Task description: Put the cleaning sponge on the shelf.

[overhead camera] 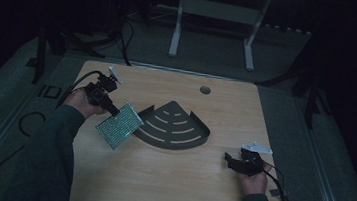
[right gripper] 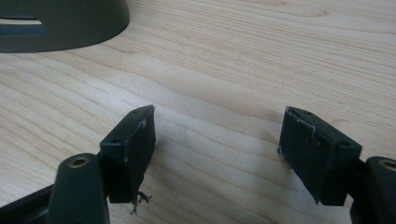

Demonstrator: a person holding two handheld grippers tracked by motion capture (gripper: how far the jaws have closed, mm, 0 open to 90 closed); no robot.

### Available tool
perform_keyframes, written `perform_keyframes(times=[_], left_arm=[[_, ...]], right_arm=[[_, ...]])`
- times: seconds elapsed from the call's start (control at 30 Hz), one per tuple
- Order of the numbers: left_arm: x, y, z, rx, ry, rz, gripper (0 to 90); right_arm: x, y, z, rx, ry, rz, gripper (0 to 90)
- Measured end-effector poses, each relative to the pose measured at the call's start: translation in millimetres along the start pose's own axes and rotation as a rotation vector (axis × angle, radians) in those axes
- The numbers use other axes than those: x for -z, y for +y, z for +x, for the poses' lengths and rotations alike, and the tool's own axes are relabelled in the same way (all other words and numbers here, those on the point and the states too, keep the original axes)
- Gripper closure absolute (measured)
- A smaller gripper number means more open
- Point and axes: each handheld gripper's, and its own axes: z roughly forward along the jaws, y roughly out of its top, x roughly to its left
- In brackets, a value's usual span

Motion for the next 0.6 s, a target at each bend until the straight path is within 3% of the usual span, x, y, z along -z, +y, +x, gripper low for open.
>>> perform_keyframes(times=[0.6], left_arm=[[6.8,28.5,-4.7,-0.014,0.017,-0.025,90.0]], right_arm=[[0.0,0.0,0.1,-0.001,0.000,0.000,26.5]])
